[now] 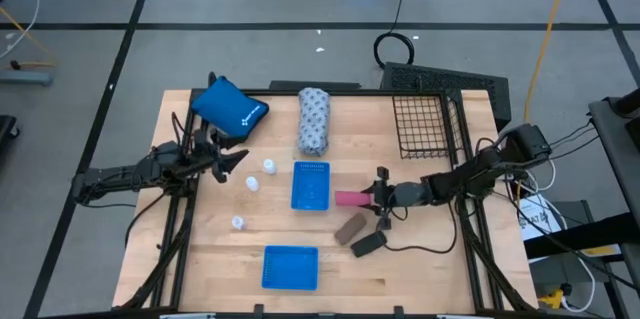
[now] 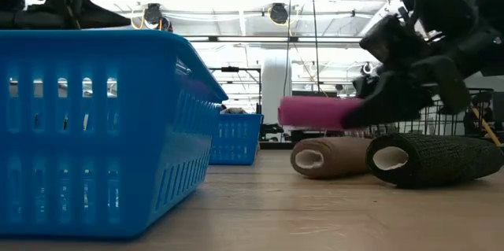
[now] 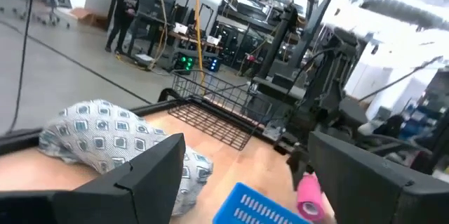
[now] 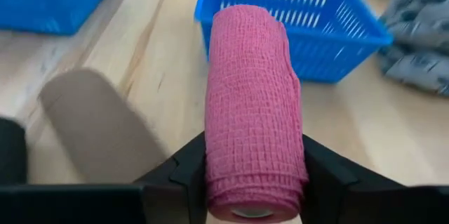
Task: Pick & place medical supplies in basket/bin
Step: Put the pink bandage into the bottom blue basket
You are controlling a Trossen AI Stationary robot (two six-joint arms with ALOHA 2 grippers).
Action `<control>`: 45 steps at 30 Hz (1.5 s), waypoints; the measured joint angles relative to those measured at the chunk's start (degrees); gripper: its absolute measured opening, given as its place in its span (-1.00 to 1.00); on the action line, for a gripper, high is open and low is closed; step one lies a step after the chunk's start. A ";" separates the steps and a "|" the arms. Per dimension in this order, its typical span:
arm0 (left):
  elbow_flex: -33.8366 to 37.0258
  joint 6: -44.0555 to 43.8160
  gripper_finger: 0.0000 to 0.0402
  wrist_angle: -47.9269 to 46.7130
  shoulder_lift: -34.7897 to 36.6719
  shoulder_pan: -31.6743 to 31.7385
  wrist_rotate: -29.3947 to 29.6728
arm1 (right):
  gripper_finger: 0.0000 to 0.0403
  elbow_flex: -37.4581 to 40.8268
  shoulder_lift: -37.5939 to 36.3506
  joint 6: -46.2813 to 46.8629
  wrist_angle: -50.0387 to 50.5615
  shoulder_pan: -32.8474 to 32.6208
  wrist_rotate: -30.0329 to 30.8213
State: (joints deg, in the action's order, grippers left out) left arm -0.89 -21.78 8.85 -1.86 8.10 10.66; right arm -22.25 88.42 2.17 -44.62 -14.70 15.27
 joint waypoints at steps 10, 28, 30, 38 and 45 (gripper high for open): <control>0.00 0.50 0.52 0.81 0.02 0.01 4.04 | -0.23 -0.01 -0.04 -5.94 -9.87 5.03 -0.05; 0.00 -6.73 0.52 0.72 -0.16 -0.10 5.75 | -0.21 -0.01 -0.04 -6.55 -15.17 9.53 -0.32; 0.00 -7.88 0.52 2.30 -1.47 -0.54 4.93 | -0.21 -0.01 -0.04 -6.55 -15.19 9.53 -0.33; -1.86 -6.44 0.52 12.23 -16.07 -3.95 4.48 | -0.22 -0.03 -0.04 -5.79 -15.38 9.53 -0.54; -11.40 -0.84 0.52 12.96 -36.12 -6.43 4.43 | -0.23 -3.83 -0.04 -3.01 -14.85 10.72 -9.11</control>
State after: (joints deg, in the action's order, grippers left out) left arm -12.28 -22.62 21.81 -37.98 1.67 15.09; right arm -26.08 88.38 -0.84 -59.47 -3.98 6.16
